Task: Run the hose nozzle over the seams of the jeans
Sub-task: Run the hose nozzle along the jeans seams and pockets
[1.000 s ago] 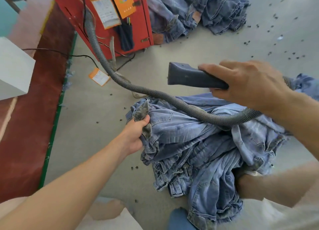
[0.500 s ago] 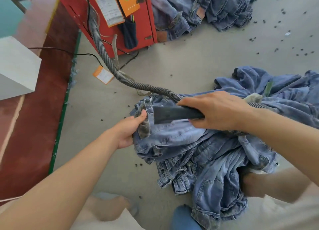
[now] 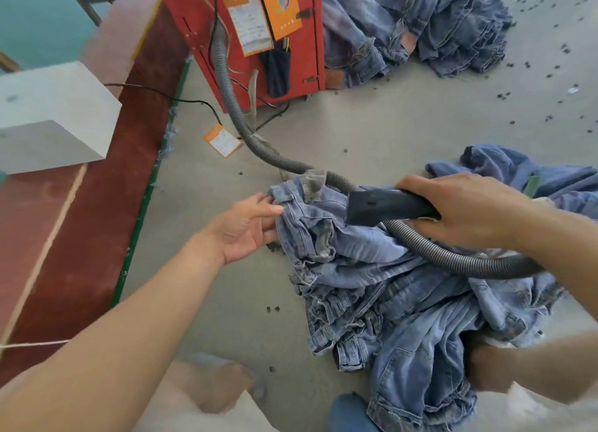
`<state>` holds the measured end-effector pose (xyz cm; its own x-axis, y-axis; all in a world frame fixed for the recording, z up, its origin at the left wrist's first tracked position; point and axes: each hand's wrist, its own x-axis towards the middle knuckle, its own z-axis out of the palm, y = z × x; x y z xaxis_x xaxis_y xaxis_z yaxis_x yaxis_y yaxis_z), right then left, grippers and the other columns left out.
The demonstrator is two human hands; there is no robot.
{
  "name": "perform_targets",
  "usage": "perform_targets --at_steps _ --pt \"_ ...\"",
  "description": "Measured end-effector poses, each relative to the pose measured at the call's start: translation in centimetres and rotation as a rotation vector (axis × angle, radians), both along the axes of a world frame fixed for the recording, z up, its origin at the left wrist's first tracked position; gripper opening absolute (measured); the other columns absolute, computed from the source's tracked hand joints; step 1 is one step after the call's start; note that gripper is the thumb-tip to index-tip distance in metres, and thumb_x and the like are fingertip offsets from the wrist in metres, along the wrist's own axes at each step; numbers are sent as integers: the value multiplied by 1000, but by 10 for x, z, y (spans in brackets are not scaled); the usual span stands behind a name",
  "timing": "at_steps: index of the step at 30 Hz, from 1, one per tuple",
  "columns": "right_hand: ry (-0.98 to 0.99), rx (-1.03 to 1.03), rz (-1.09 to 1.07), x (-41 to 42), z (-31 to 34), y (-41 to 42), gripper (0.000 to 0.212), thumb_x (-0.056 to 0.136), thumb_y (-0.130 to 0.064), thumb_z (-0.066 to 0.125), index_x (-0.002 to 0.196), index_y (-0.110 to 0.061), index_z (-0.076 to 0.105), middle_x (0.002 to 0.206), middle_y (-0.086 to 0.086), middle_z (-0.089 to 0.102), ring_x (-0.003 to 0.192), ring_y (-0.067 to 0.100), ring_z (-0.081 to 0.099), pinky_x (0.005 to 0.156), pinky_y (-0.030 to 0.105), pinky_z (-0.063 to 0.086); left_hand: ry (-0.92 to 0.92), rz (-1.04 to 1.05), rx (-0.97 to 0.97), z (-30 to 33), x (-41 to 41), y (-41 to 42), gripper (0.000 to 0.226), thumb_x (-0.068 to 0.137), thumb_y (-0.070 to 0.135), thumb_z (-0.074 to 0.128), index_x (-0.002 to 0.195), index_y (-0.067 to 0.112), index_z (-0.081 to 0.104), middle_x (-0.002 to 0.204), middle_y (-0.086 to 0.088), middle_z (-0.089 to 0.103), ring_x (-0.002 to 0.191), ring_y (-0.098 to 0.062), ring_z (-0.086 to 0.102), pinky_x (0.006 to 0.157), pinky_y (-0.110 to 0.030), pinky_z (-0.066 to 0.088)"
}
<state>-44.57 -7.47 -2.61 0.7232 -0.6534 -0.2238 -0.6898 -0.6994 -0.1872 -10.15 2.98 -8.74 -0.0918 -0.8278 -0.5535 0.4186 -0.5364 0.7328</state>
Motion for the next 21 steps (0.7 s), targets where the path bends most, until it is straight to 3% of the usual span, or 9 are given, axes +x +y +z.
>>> perform_targets --at_steps 2,5,7,11,14,17,19,21 --pt "30 6 16 1 -3 1 44 79 -71 33 119 -54 39 78 -14 58 63 12 57 54 41 53 -41 53 37 0 -5 -2 62 87 5 66 148 3 51 137 -16 65 105 -25 72 82 -30 62" --pt "84 -64 36 11 -11 7 31 90 -68 46 112 -47 40 77 -15 59 65 14 59 57 40 54 -11 113 99 2 -8 -8 42 95 2 59 136 -5 59 130 -21 69 114 -30 71 81 -32 62" --pt "73 -104 29 22 -16 11 31 95 -65 49 114 -43 41 77 -14 57 65 15 58 55 36 49 42 162 143 3 -12 -10 26 101 2 53 122 -6 66 114 -19 75 99 -26 76 73 -31 63" --pt "-237 -92 -54 44 -13 14 35 95 -57 58 123 -38 48 78 -15 60 61 11 58 53 30 44 -24 199 293 2 -18 -15 21 107 7 49 106 -3 67 91 -17 78 78 -23 78 62 -32 62" --pt "-421 -148 -115 44 -1 7 38 92 -58 58 123 -38 48 78 -13 59 57 5 53 52 25 40 -108 156 373 2 -16 -11 23 107 20 52 108 2 68 95 -14 77 90 -23 71 74 -33 56" --pt "-347 -108 -119 29 6 -3 35 90 -61 57 118 -43 47 79 -13 63 62 16 58 56 34 47 -152 156 265 -3 -15 -10 24 108 26 50 123 13 64 107 -12 77 98 -26 72 85 -45 58" --pt "-245 -60 -116 21 7 -4 34 90 -60 59 118 -47 46 78 -18 64 64 14 61 57 37 52 -167 156 201 -6 -18 -10 24 110 33 44 125 21 59 104 -7 79 90 -26 77 79 -48 63" --pt "-191 -48 -98 19 6 -2 35 88 -65 54 117 -49 45 76 -18 64 63 12 62 57 39 54 -142 134 180 -6 -23 -10 31 111 40 37 128 23 57 107 -7 79 88 -24 78 70 -41 65"
